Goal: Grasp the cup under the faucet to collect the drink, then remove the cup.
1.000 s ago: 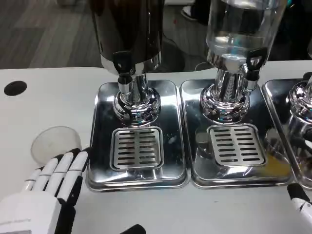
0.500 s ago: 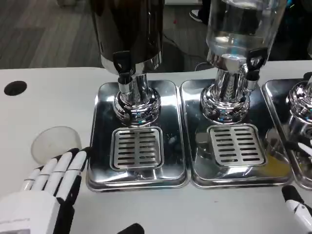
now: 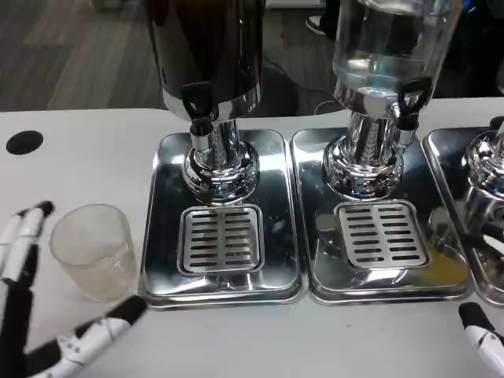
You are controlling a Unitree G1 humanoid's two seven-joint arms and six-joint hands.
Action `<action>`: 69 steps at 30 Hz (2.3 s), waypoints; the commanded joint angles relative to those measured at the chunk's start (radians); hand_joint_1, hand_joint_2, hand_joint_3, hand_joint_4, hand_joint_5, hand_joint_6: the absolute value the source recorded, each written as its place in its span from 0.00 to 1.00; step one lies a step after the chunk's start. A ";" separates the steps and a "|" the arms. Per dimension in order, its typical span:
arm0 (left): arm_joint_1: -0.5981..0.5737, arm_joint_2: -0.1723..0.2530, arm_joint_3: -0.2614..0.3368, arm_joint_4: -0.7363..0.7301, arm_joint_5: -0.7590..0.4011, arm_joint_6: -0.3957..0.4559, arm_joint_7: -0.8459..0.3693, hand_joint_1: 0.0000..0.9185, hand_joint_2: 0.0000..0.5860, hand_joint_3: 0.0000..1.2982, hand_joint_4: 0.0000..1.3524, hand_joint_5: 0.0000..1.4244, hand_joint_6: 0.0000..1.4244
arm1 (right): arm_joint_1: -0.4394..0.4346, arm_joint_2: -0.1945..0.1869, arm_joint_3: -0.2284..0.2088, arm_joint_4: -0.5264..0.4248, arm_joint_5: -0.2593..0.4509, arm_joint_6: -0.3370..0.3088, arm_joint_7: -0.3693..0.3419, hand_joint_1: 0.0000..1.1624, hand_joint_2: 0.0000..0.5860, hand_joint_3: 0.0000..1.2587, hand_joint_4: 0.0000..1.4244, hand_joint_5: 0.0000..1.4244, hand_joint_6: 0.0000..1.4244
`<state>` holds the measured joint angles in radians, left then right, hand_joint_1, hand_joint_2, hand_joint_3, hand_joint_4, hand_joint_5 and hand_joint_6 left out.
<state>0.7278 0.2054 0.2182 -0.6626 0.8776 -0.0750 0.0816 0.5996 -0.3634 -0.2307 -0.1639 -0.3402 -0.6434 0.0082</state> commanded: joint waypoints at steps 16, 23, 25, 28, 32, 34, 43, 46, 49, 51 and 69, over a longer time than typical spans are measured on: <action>-0.368 0.146 -0.014 0.309 0.004 0.311 -0.139 0.09 0.09 0.06 0.03 0.21 0.31 | 0.091 -0.035 -0.039 0.060 0.093 -0.112 0.030 0.39 0.65 0.16 0.05 0.00 0.00; -0.421 0.157 -0.109 0.338 0.088 0.355 -0.120 0.17 0.07 0.04 0.04 0.24 0.35 | 0.115 -0.044 -0.062 0.080 0.119 -0.151 0.040 0.39 0.65 0.17 0.05 0.00 0.00; -0.433 0.159 -0.131 0.342 0.105 0.365 -0.120 0.18 0.07 0.04 0.04 0.24 0.36 | 0.117 -0.047 -0.066 0.085 0.126 -0.157 0.044 0.39 0.65 0.17 0.05 0.00 0.00; -0.454 0.157 -0.161 0.350 0.124 0.375 -0.116 0.19 0.07 0.04 0.04 0.24 0.36 | 0.119 -0.051 -0.071 0.091 0.130 -0.167 0.052 0.39 0.65 0.17 0.05 0.00 0.00; -0.471 0.155 -0.185 0.363 0.134 0.388 -0.119 0.19 0.07 0.04 0.05 0.25 0.37 | 0.118 -0.051 -0.072 0.103 0.144 -0.174 0.064 0.39 0.65 0.17 0.05 0.00 0.00; -0.477 0.157 -0.194 0.368 0.134 0.395 -0.119 0.19 0.08 0.05 0.06 0.26 0.37 | 0.116 -0.052 -0.074 0.110 0.149 -0.178 0.069 0.39 0.65 0.18 0.05 0.00 0.00; -0.520 0.163 -0.211 0.418 0.101 0.401 -0.117 0.22 0.10 0.10 0.09 0.28 0.39 | 0.114 -0.058 -0.077 0.130 0.170 -0.199 0.092 0.39 0.65 0.18 0.05 0.00 0.00; -0.535 0.159 -0.219 0.433 0.099 0.402 -0.114 0.22 0.10 0.11 0.09 0.28 0.40 | 0.114 -0.058 -0.078 0.130 0.169 -0.202 0.096 0.39 0.65 0.18 0.05 0.00 0.00; -0.546 0.157 -0.229 0.447 0.097 0.402 -0.112 0.22 0.10 0.13 0.11 0.29 0.41 | 0.114 -0.057 -0.078 0.130 0.174 -0.201 0.101 0.39 0.65 0.18 0.05 0.00 0.00; -0.557 0.156 -0.237 0.460 0.093 0.403 -0.112 0.22 0.10 0.14 0.11 0.30 0.41 | 0.113 -0.057 -0.079 0.130 0.177 -0.202 0.104 0.39 0.65 0.18 0.05 0.00 0.00; -0.619 0.174 -0.302 0.531 0.108 0.418 -0.107 0.33 0.12 0.18 0.20 0.35 0.44 | 0.087 -0.048 -0.075 0.168 0.236 -0.236 0.121 0.39 0.65 0.16 0.04 0.01 0.00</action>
<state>0.1163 0.3668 -0.0676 -0.1488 0.9846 0.3358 -0.0339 0.6927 -0.4095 -0.3021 -0.0039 -0.1226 -0.8628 0.1181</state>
